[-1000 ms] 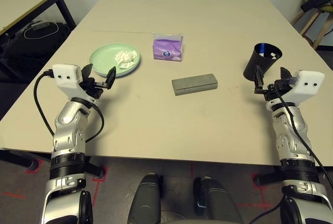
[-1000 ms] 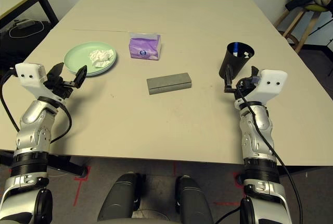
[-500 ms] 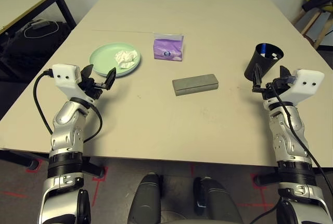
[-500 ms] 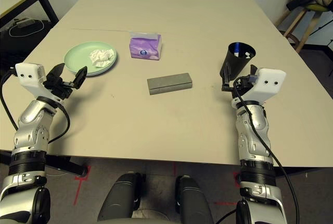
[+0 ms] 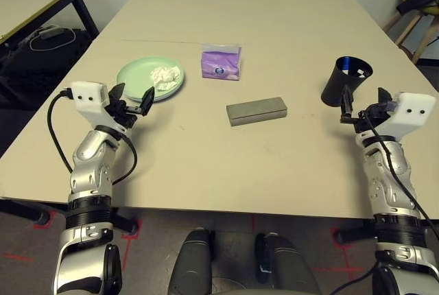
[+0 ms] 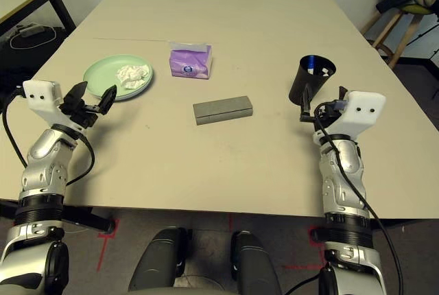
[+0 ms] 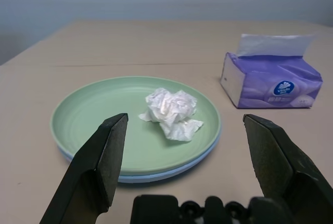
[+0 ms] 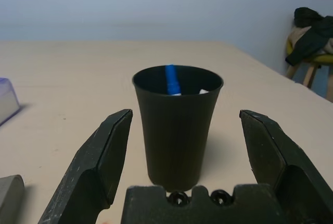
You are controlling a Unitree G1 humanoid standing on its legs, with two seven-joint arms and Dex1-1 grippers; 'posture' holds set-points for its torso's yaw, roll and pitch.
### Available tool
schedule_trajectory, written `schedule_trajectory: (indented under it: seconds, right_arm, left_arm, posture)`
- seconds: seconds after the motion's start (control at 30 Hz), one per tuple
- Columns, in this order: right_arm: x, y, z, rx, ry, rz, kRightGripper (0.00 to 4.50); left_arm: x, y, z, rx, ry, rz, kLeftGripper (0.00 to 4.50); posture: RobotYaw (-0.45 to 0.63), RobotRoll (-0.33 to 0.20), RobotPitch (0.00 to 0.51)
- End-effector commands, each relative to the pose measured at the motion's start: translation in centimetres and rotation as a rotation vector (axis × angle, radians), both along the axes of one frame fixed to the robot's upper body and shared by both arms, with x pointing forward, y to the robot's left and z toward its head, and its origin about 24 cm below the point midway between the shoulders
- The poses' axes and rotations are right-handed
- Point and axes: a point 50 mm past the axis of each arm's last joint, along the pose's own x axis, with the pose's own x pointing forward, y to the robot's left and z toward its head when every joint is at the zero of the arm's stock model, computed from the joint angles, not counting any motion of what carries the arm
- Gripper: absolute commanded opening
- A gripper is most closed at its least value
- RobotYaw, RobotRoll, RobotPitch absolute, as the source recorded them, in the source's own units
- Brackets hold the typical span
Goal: Organize and tidy the items on the table.
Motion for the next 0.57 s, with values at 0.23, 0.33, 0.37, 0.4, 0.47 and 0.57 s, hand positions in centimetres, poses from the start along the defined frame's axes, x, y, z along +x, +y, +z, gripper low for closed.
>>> schedule_trajectory:
  seconds: [0.23, 0.33, 0.37, 0.4, 0.47, 0.57]
  right_arm:
    - [0.2, -1.9, 0.1, -0.02, 0.004, 0.037, 4.47]
    - [0.1, -1.9, 0.0, -0.021, 0.005, 0.041, 4.47]
    - [0.1, -1.9, -0.1, -0.021, 0.005, 0.041, 4.47]
    - [0.1, -1.9, -0.1, -0.02, 0.005, 0.042, 4.47]
    - [0.0, -1.8, -0.2, -0.018, 0.005, 0.041, 4.47]
    - [0.0, -1.8, -0.2, -0.016, 0.005, 0.039, 4.47]
  left_arm:
    - [0.1, 0.0, -0.3, 0.004, 0.013, -0.015, 4.5]
    - [0.1, 0.0, -0.2, 0.004, 0.013, -0.017, 4.5]
    - [0.2, 0.0, -0.3, 0.004, 0.013, -0.018, 4.5]
    - [0.2, 0.0, -0.3, 0.003, 0.013, -0.019, 4.5]
    - [0.2, 0.0, -0.3, 0.003, 0.013, -0.02, 4.5]
    - [0.2, -0.1, -0.3, 0.002, 0.013, -0.022, 4.5]
  posture:
    - [0.18, 0.0, 0.106]
    - [0.18, 0.0, 0.105]
    - [0.17, 0.0, 0.105]
    - [0.17, 0.0, 0.104]
    - [0.17, 0.0, 0.103]
    - [0.17, 0.0, 0.103]
